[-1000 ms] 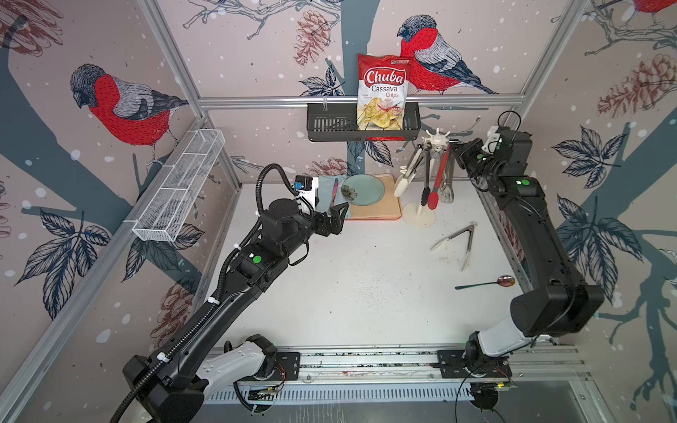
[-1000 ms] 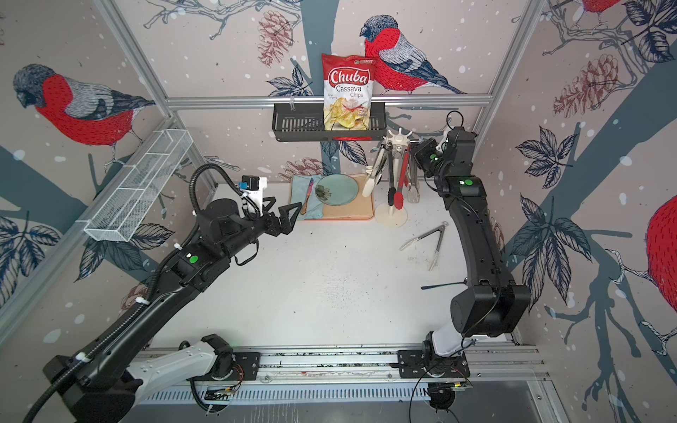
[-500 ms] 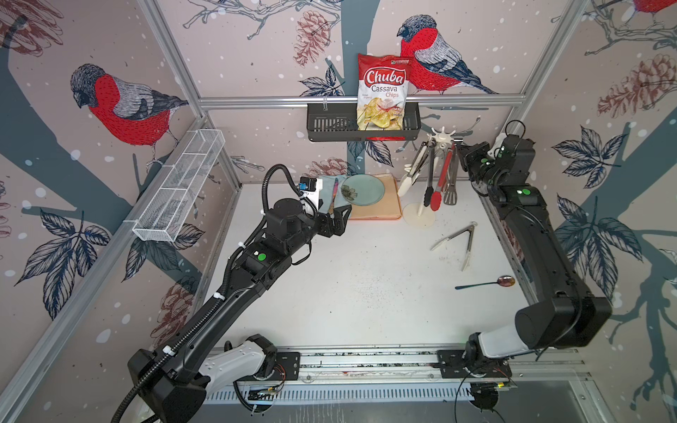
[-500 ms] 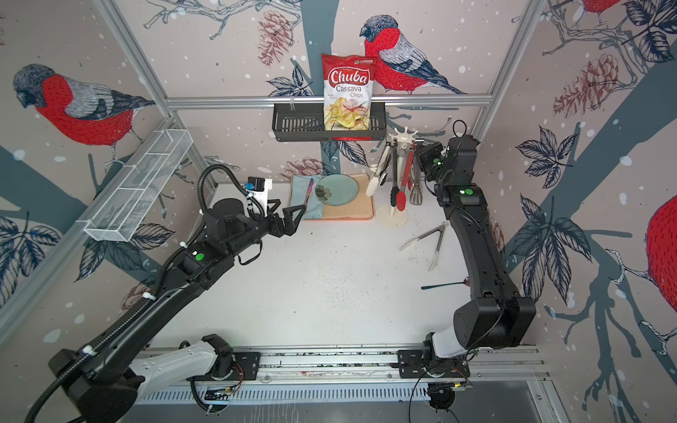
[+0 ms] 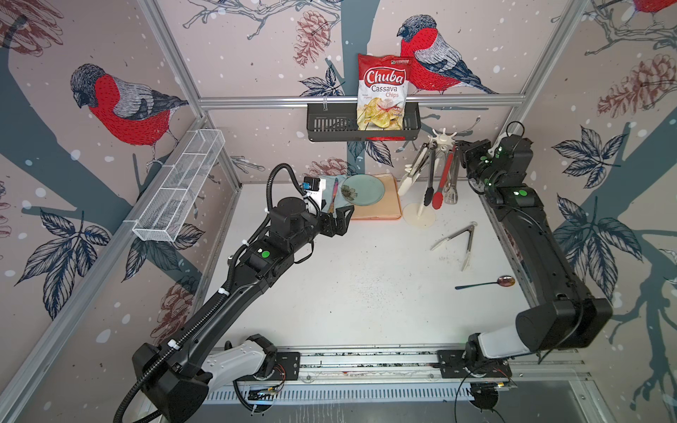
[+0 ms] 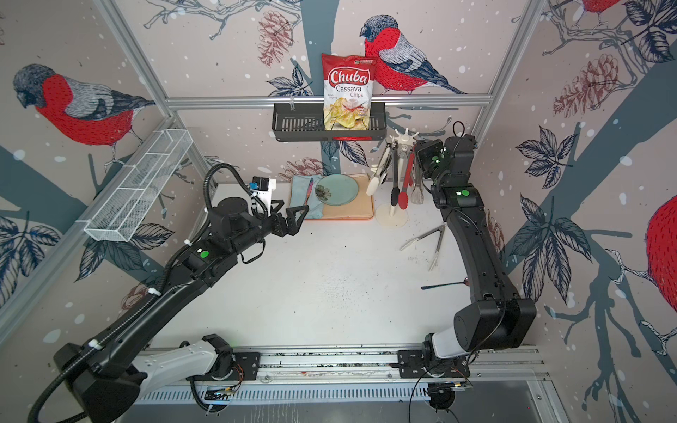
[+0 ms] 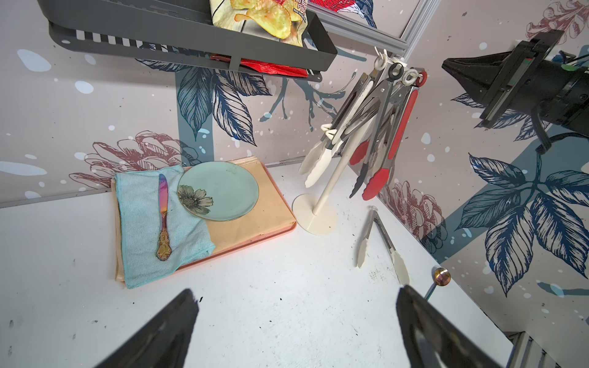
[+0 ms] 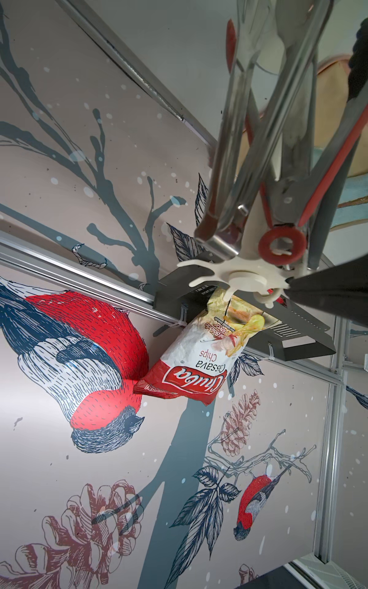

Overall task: Hang food tongs on kitchen utensil racks
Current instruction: Adjust the rack at the center of the board.

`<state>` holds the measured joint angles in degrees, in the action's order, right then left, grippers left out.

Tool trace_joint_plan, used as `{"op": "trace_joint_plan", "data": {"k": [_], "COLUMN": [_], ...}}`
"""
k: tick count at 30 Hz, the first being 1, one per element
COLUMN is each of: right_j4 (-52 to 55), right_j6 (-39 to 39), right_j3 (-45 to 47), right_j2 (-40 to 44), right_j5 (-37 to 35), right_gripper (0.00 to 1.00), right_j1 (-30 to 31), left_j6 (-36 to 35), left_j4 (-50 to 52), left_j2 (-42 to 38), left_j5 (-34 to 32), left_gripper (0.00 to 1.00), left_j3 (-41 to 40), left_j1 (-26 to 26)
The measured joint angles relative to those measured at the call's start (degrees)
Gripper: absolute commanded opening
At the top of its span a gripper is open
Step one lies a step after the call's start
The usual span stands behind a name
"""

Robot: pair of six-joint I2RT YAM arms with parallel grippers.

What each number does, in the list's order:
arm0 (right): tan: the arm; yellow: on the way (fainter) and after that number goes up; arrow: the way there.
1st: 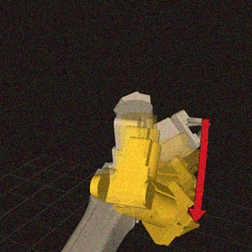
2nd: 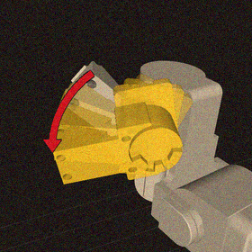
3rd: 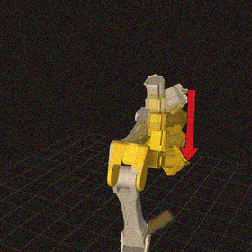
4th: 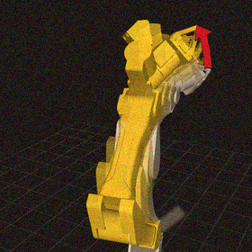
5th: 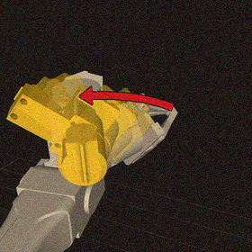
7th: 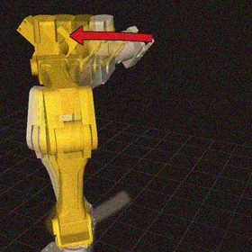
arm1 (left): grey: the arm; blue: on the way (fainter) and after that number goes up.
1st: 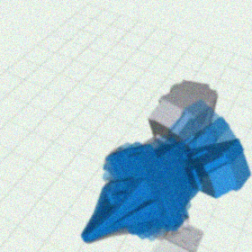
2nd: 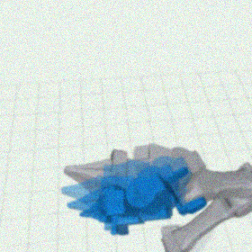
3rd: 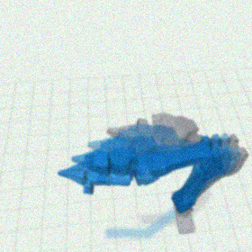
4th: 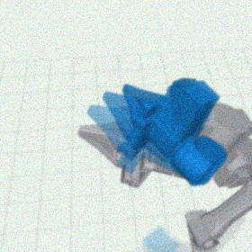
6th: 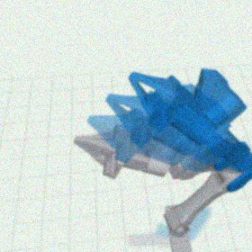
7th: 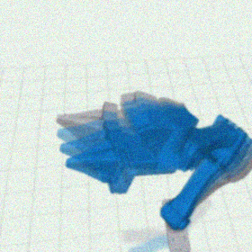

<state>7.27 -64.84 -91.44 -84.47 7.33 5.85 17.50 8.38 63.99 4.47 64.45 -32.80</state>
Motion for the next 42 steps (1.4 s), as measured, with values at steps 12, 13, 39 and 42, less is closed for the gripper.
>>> {"op": "trace_joint_plan", "data": {"k": [12, 13, 39, 42], "right_j4": [1.99, 1.99, 7.41, 1.57], "right_j6": [1.64, 1.75, 44.61, 46.99], "right_j3": [0.81, 0.83, 33.42, 45.22], "right_j2": [2.54, 2.67, 26.21, 29.09], "right_j5": [5.05, 5.42, 24.87, 26.56], "right_gripper": [0.39, 0.41, 0.64, 0.63], "right_j1": [-2.8, -2.89, -13.11, -13.49], "left_j6": [0.31, 0.31, -0.98, -1.11], "left_j4": [-0.39, -0.39, -3.15, -3.19], "left_j2": [0.26, 0.28, 6.99, 7.06], "left_j5": [0.04, 0.04, 5.97, 6.1], "left_gripper": [0.96, 0.96, 0.96, 0.96], "left_j3": [0.0, 0.0, 6.88, 6.84], "left_j1": [0.0, 0.0, 0.0, 0.0]}}
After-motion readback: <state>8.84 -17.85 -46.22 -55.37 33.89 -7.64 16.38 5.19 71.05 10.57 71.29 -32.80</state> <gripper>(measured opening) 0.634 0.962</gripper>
